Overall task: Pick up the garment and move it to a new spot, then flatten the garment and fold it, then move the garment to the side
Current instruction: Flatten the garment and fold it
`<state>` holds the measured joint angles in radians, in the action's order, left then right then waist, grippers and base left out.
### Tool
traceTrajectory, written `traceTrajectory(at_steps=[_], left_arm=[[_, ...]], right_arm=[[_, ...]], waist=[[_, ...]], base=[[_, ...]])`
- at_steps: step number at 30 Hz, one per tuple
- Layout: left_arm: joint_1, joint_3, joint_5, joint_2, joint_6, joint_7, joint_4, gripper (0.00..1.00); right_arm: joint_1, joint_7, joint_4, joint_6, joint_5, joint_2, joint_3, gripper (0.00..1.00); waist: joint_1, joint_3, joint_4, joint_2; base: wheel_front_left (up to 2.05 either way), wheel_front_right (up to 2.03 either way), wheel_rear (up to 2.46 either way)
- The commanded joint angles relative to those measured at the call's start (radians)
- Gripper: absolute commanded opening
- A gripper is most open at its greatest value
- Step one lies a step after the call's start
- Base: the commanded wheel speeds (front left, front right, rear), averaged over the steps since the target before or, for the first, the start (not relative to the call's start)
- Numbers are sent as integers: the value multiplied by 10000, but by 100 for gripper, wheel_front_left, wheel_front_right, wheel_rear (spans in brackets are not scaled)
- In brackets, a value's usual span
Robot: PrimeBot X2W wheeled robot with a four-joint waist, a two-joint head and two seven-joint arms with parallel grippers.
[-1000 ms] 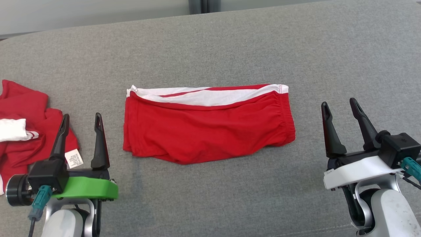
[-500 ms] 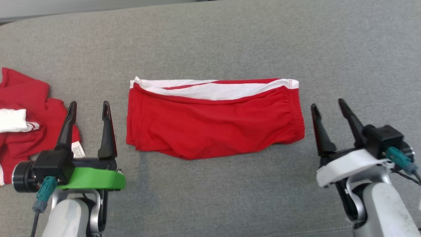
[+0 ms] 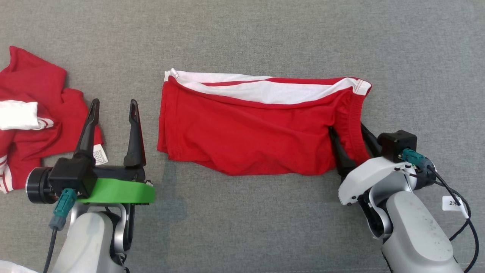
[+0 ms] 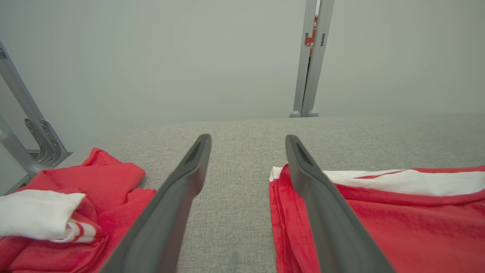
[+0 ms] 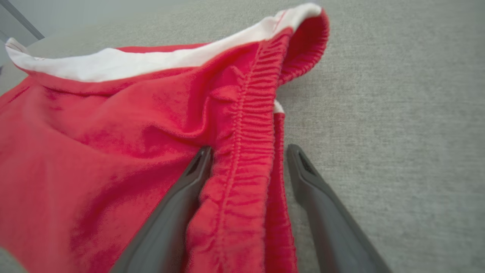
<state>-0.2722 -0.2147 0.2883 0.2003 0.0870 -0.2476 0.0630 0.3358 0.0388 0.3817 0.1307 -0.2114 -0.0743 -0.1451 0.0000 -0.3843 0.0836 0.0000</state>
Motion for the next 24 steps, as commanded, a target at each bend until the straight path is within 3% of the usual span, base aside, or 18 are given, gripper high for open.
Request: traceTrajectory(at_steps=[1, 3, 4, 15, 19, 24], left_arm=[[-159, 13, -84, -23, -50, -55, 40, 100], [-167, 1, -92, -34, -60, -83, 90, 100], [-167, -4, -93, -38, -61, -96, 117, 100], [174, 59, 2, -18, 20, -136, 170, 100], [281, 111, -10, 60, 127, -139, 168, 100], [363, 105, 25, 138, 178, -78, 155, 100]], right_arm=[[-42, -49, 348, 3, -195, 84, -240, 80], [36, 28, 497, 5, -351, 108, -397, 4], [81, 91, 534, 5, -434, 109, -416, 0], [-452, 1015, -53, -8, -1122, -690, 412, 0], [-833, 877, -263, -6, -1313, -1126, 1063, 0], [-975, 285, -879, -6, -1702, -1149, 1206, 0]], waist=[[0, -18, 15, 0], [0, 5, -10, 0], [0, 19, -19, 0], [0, 436, -323, 0], [0, 577, -438, 0], [0, 718, -573, 0]], base=[[0, 0, 0], [0, 0, 0], [0, 0, 0], [0, 0, 0], [0, 0, 0], [0, 0, 0]])
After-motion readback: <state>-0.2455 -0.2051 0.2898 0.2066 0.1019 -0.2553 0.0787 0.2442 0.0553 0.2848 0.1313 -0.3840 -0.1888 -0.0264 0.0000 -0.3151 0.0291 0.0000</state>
